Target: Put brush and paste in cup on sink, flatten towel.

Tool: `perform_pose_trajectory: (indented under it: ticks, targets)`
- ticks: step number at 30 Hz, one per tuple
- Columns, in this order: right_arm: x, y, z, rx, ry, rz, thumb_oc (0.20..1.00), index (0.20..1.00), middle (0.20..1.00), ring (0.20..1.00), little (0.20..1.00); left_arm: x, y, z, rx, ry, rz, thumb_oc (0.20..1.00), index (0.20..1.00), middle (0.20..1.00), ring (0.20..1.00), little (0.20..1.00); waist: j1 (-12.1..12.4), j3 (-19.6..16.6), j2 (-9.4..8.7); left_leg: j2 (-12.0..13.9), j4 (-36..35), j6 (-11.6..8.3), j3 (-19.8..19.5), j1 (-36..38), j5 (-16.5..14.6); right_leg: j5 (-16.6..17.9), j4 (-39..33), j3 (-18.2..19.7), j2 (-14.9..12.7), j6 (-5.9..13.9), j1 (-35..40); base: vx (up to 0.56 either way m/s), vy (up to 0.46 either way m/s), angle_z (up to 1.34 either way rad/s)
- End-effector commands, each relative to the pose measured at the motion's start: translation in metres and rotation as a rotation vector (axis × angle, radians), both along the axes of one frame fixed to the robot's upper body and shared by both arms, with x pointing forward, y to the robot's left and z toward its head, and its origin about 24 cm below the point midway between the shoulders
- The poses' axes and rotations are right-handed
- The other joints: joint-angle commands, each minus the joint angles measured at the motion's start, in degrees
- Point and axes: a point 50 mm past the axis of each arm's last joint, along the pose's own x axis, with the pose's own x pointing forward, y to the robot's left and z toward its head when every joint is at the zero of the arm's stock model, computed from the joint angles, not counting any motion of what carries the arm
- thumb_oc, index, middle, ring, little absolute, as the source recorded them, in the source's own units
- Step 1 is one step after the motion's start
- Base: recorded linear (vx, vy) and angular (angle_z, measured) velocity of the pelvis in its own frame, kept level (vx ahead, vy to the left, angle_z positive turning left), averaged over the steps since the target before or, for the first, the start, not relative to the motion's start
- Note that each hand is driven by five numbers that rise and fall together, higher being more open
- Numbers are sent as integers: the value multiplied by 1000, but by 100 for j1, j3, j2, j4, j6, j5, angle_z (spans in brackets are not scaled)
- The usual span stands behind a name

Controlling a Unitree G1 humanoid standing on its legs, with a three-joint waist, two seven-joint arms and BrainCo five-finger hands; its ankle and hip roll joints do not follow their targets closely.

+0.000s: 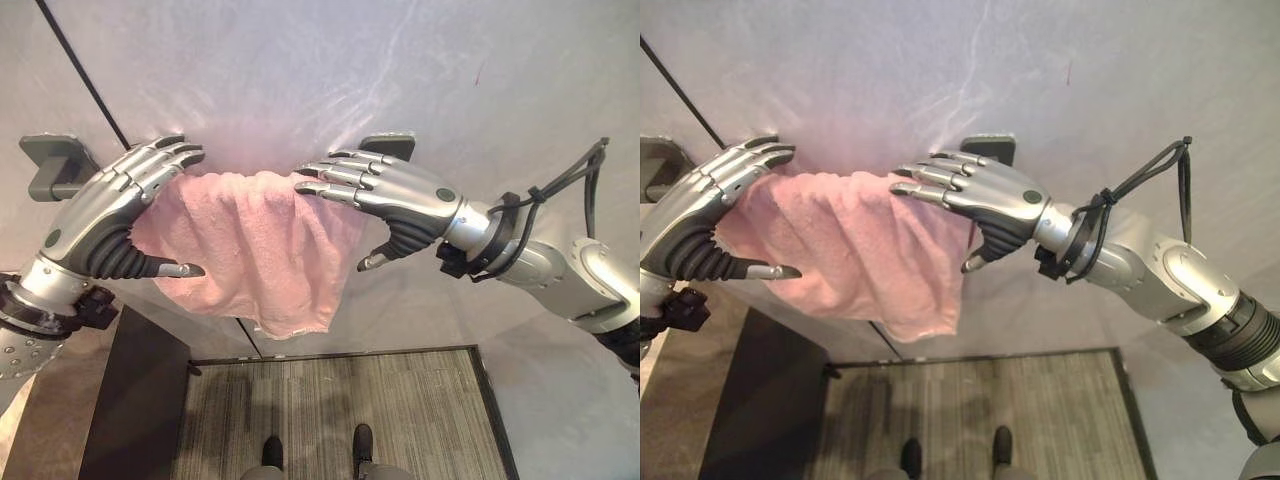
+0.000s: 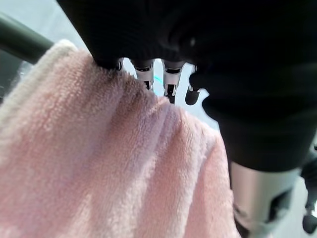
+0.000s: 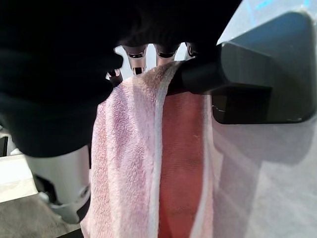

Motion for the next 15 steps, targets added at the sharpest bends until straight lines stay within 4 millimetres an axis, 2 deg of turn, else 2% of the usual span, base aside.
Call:
perform_pose_trajectory:
  ticks: [1, 2, 3, 4, 5, 7, 8, 9, 10, 11, 15]
  targets:
    - [7, -9, -8, -194, -37, -69, 1000, 1000, 1000, 1000, 1000, 9, 12, -37, 232, 253, 73, 501, 501, 501, 501, 501, -210, 107, -43, -90, 18, 45, 136, 10, 112, -177, 171, -82, -568, 628, 420, -2, 32, 3]
    - [9, -12, -11, -214, -30, -81, 1000, 1000, 1000, 1000, 1000, 10, 12, -39, 278, 273, 73, 429, 429, 429, 429, 429, -217, 95, -37, -102, 18, 48, 141, 20, 102, -169, 158, -86, -583, 638, 435, 1, 34, 1]
    - [13, -17, -20, -269, -15, -109, 1000, 1000, 1000, 1000, 1000, 11, 14, -45, 389, 309, 76, 395, 395, 395, 395, 395, -236, 80, -26, -120, 18, 58, 147, 44, 80, -157, 137, -86, -603, 659, 457, 1, 34, -1]
    - [13, -17, -21, -270, -15, -109, 1000, 1000, 1000, 1000, 1000, 11, 14, -46, 390, 309, 75, 391, 391, 391, 391, 391, -237, 76, -23, -123, 18, 59, 146, 46, 79, -156, 133, -88, -605, 661, 461, 3, 51, -2]
    - [15, -21, -27, -324, 0, -121, 1000, 1000, 1000, 1000, 1000, 12, 17, -51, 474, 351, 81, 432, 432, 432, 432, 432, -242, 47, -2, -143, 18, 70, 159, 85, 59, -147, 103, -80, -631, 683, 493, 11, 41, -2]
    - [14, -22, -31, -360, 6, -118, 1000, 1000, 1000, 1000, 1000, 11, 19, -54, 513, 373, 87, 489, 489, 489, 489, 489, -252, 20, 20, -155, 18, 81, 193, 132, 31, -147, 85, -60, -650, 697, 528, 17, 49, -4]
    - [12, -26, -34, -379, 27, -124, 1000, 1000, 1000, 1000, 1000, 11, 24, -56, 540, 382, 110, 667, 667, 667, 667, 667, -263, -19, 51, -161, 18, 93, 222, 176, 12, -160, 92, -41, -663, 704, 546, 16, 42, -1]
    - [12, -29, -37, -391, 36, -135, 1000, 1000, 1000, 1000, 1000, 11, 27, -56, 553, 390, 120, 944, 944, 944, 944, 944, -261, -33, 54, -162, 18, 97, 233, 196, 1, -169, 95, -33, -663, 707, 560, 0, 0, 0]
    - [12, -29, -37, -390, 36, -134, 1000, 1000, 1000, 1000, 1000, 10, 27, -56, 553, 390, 121, 1000, 1000, 1000, 1000, 1000, -263, -33, 49, -162, 18, 97, 236, 201, -1, -170, 95, -29, -663, 707, 563, 0, 0, 0]
    - [12, -39, -41, -411, 56, -167, 1000, 1000, 1000, 1000, 1000, 9, 35, -57, 563, 399, 153, 1000, 1000, 1000, 1000, 1000, -263, -70, 88, -171, 18, 106, 252, 245, -15, -188, 103, -19, -669, 711, 588, 0, 0, 0]
    - [12, -55, -54, -445, 99, -214, 1000, 1000, 1000, 1000, 1000, 6, 45, -61, 594, 417, 196, 1000, 1000, 1000, 1000, 1000, -293, -105, 109, -173, 18, 116, 283, 328, -39, -215, 117, -10, -672, 713, 648, 14, 10, -3]
